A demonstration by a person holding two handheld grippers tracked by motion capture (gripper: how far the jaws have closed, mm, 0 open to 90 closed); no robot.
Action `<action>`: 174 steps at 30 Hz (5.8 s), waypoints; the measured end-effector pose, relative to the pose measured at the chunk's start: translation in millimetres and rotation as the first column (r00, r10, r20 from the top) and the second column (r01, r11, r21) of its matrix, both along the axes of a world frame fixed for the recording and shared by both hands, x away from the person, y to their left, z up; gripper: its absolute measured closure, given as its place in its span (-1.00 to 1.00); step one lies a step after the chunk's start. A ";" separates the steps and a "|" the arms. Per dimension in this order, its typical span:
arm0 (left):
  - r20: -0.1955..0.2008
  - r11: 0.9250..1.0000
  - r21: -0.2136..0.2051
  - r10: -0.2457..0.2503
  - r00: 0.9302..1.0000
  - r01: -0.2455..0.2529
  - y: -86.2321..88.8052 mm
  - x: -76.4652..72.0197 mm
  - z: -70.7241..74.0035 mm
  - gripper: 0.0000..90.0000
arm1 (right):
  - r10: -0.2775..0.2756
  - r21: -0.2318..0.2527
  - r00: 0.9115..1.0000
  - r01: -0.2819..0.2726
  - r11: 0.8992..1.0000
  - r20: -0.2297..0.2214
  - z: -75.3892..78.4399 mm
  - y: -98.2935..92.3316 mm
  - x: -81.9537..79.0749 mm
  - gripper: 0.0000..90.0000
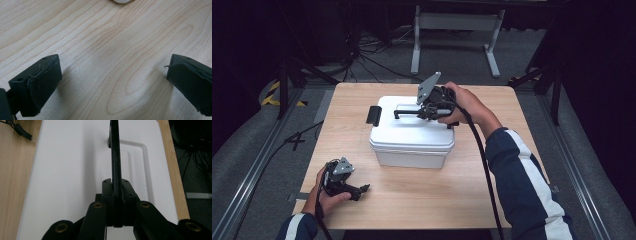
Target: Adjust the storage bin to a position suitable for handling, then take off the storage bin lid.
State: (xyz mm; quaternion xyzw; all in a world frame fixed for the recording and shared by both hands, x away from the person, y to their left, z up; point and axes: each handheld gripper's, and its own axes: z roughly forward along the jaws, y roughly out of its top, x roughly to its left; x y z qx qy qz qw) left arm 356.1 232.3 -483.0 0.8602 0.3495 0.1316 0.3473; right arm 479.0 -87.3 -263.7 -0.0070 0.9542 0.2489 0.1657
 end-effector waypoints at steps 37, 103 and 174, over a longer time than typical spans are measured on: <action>-0.008 1.000 0.000 -0.008 1.000 0.008 0.3 0.4 0.3 -1.00 | -0.019 0.102 0.998 0.013 0.995 0.056 32.3 -45.9 -21.6 0.88; -0.005 1.000 0.001 -0.007 1.000 0.007 0.2 0.4 0.0 -1.00 | -0.305 0.186 0.951 0.292 0.938 0.048 21.1 -244.9 -49.3 0.88; -0.004 1.000 0.003 -0.011 1.000 0.011 0.6 0.6 0.0 -0.99 | -0.421 0.109 0.893 0.440 0.891 -0.159 -136.8 -261.0 -4.7 0.78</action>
